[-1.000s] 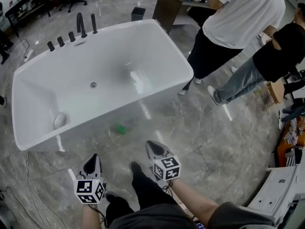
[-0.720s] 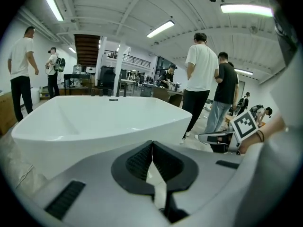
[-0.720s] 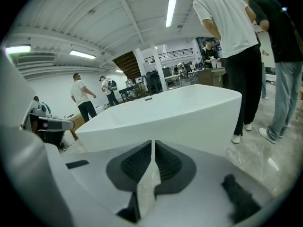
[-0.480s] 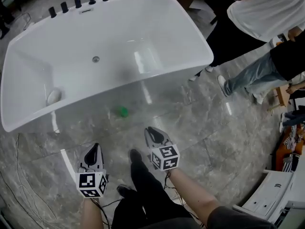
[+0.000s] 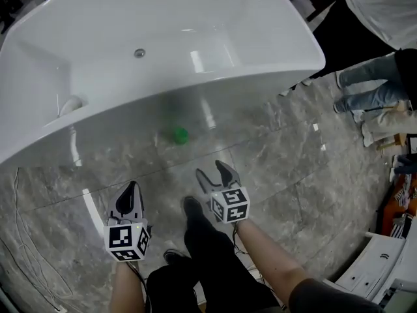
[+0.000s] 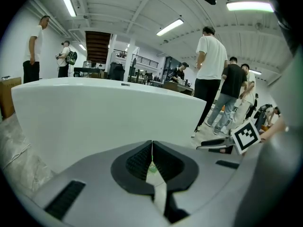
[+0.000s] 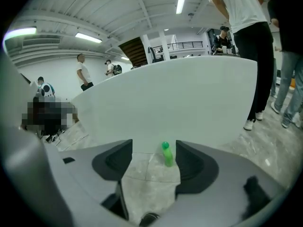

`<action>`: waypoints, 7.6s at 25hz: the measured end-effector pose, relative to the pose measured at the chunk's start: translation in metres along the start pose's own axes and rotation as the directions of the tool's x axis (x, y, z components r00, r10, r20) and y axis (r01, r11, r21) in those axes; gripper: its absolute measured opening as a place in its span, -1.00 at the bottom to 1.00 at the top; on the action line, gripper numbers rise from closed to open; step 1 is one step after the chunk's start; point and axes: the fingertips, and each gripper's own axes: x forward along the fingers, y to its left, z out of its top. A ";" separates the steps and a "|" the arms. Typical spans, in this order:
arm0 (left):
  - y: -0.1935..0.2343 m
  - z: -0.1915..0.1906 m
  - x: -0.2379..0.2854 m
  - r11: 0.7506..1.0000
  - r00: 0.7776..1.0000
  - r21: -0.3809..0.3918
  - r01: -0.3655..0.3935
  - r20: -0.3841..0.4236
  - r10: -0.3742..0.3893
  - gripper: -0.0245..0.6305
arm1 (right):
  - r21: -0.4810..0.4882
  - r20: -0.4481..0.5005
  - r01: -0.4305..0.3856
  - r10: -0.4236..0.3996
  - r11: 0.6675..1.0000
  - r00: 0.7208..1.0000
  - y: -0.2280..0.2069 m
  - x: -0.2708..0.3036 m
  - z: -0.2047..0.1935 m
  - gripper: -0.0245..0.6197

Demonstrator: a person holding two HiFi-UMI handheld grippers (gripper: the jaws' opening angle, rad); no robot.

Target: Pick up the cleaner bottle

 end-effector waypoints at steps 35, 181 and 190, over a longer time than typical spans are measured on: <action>0.068 -0.153 0.247 0.997 0.991 0.033 0.067 0.111 -0.070 -0.88 | -0.101 0.159 -0.064 0.080 0.993 0.984 -0.073 0.239 -0.136 -0.05; -0.055 0.173 -0.408 0.916 0.899 0.083 0.393 0.172 -0.402 -0.88 | 0.735 0.565 -0.539 0.069 0.412 0.822 0.319 -0.404 0.142 -0.31; -0.088 0.163 -0.432 0.900 0.888 0.107 0.422 0.151 -0.434 -0.88 | 0.725 0.583 -0.552 0.061 0.411 0.810 0.323 -0.442 0.128 -0.31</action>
